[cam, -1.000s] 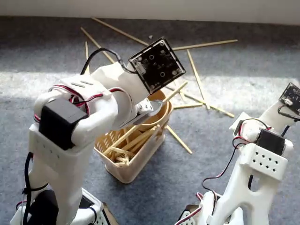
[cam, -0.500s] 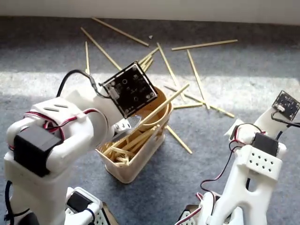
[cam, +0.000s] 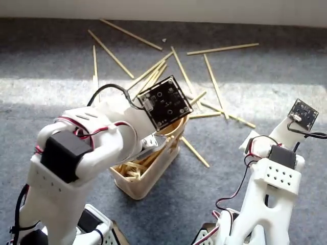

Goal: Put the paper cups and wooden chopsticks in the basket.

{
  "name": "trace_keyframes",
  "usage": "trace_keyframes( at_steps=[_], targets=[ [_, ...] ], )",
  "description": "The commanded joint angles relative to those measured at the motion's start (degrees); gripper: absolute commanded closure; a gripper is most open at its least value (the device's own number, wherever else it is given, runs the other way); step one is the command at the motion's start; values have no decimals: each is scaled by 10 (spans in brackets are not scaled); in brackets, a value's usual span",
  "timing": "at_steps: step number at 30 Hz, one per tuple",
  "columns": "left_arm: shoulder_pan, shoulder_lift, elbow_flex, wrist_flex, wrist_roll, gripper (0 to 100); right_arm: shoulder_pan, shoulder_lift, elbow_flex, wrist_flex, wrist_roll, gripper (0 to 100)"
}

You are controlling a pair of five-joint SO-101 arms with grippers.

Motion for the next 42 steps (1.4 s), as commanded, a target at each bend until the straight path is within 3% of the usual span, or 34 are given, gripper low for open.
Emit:
trace_keyframes(
  at_steps=[1, 7, 13, 25, 38, 42],
  targets=[
    [5, -11, 43, -61, 5, 762, -7, -5, -3, -8, 7, 928],
    [-12, -7, 50, -91, 4, 798, -7, -5, -3, -8, 7, 928],
    [-49, -7, 51, -105, 3, 1000, -7, -5, -3, -8, 7, 928],
    [-53, -69, 9, -102, 6, 995, -7, -5, -3, -8, 7, 928],
    [-125, -235, 7, -109, 172, 995, -7, -5, -3, -7, 7, 928],
    [-128, -262, 46, -177, 234, 995, -7, -5, -3, -7, 7, 928]
  ],
)
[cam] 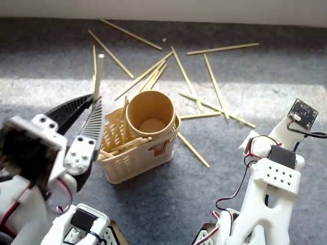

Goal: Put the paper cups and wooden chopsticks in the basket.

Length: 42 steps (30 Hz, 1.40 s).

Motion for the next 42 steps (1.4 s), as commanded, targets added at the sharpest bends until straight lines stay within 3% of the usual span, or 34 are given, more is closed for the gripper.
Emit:
trace_keyframes(
  at_steps=[1, 5, 10, 14, 21, 29, 34, 38, 40, 42],
  targets=[
    [-3, -15, 31, -75, 36, 995, -7, -5, -3, -7, 7, 928],
    [-8, -18, 103, -165, 35, 995, -7, -5, 4, -8, 7, 928],
    [-37, -23, 214, -209, 40, 995, -35, -5, 9, -11, 7, 928],
    [-78, -50, 254, -207, 55, 965, -39, -5, 9, -11, 7, 928],
    [-85, -123, 255, -196, 57, 707, -39, -5, 9, -11, 7, 928],
    [-94, -122, 251, -183, 56, 726, -39, -5, 9, -11, 38, 928],
    [-205, -113, 239, -183, 60, 726, -39, -5, 2, -14, 127, 928],
    [-326, -43, 176, -178, 61, 726, -40, 2, -48, -87, 139, 928],
    [-367, 12, 136, -145, 61, 726, -42, 3, -91, -93, 151, 925],
    [-385, 77, 99, -91, 58, 726, -72, 7, -149, -71, 211, 925]
  ],
)
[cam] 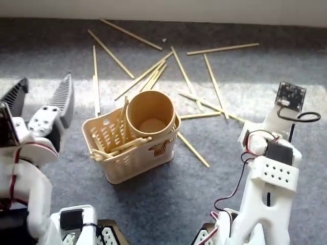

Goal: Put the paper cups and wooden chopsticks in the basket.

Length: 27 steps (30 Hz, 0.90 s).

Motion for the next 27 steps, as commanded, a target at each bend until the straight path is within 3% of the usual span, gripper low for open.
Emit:
trace_keyframes(
  at_steps=[1, 7, 11, 14, 20, 24, 27],
  targets=[
    [-33, 118, -71, 83, 4, 726, -58, 21, -118, 23, 98, 925],
    [-50, 262, -68, 148, 3, 726, -108, 247, -389, 148, 200, 925],
    [-53, 289, 7, 140, 4, 726, -103, 448, -590, 232, 215, 925],
    [-54, 289, 76, 88, 4, 726, -107, 595, -732, 275, 222, 925],
    [-41, 289, 203, -52, 5, 726, -106, 834, -960, 349, 375, 930],
    [-41, 289, 202, -56, 6, 726, -95, 951, -1106, 371, 419, 924],
    [-41, 289, 202, -55, 6, 726, -108, 1011, -1190, 466, 532, 854]
  ],
)
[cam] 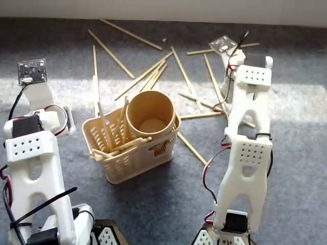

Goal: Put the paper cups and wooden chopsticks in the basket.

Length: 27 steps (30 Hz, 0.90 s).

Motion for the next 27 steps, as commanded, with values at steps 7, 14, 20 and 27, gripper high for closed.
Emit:
trace_keyframes(
  at_steps=[7, 14, 20, 27],
  targets=[
    [8, -3, 0, -11, 6, 726, -7, 82, -150, 77, 149, 639],
    [10, -3, 1, -11, 6, 726, -42, 49, -146, 80, 121, 639],
    [11, -3, 1, -11, 6, 726, -42, -37, -80, 80, 128, 639],
    [11, -4, 1, -9, 6, 726, -58, -43, 126, 13, 190, 639]
  ],
)
